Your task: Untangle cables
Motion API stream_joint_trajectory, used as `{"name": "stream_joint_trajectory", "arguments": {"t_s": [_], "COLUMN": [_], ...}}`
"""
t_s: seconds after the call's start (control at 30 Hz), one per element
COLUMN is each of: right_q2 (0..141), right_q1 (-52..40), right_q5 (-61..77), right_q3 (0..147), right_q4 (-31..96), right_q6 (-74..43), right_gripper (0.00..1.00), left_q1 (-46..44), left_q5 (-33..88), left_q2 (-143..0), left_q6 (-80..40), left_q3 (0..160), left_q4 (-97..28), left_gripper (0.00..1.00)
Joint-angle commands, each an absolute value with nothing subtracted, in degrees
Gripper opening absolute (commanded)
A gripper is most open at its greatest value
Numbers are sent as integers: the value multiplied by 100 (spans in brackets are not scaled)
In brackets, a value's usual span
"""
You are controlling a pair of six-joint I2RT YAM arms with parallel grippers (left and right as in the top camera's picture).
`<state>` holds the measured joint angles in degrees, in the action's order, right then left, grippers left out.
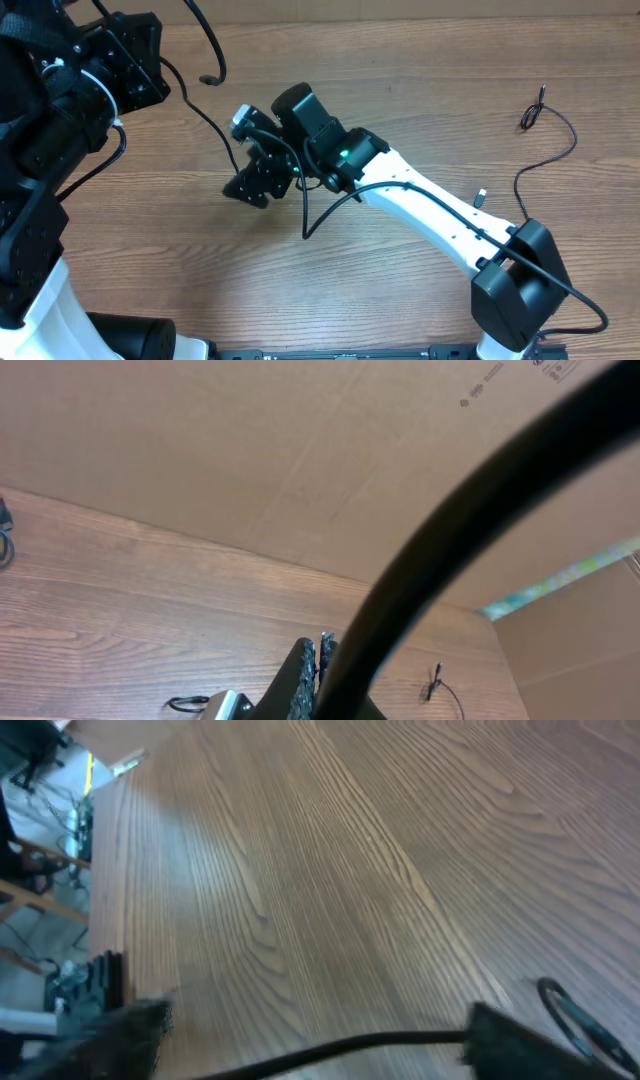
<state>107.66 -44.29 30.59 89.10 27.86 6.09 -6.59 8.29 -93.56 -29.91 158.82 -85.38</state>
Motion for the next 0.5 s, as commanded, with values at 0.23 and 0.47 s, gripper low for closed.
{"name": "stream_joint_trajectory", "arguments": {"t_s": [0.23,0.47], "right_q2": [10748,10748], "right_q1": [-4322,-3951], "right_q5": [676,-764], "right_q3": [8910,8910], "right_q4": [2630,3190], "right_q6": [-805,-1726], "right_gripper": [19,4], "left_q1": [-639,-639], "left_q5": [8,-1192], "left_q2": [-9378,-9496], "left_q6": [-3048,-3190], "left_q3": [15887,15882], "left_q4": [-8781,-9255], "left_gripper": [4,4]}}
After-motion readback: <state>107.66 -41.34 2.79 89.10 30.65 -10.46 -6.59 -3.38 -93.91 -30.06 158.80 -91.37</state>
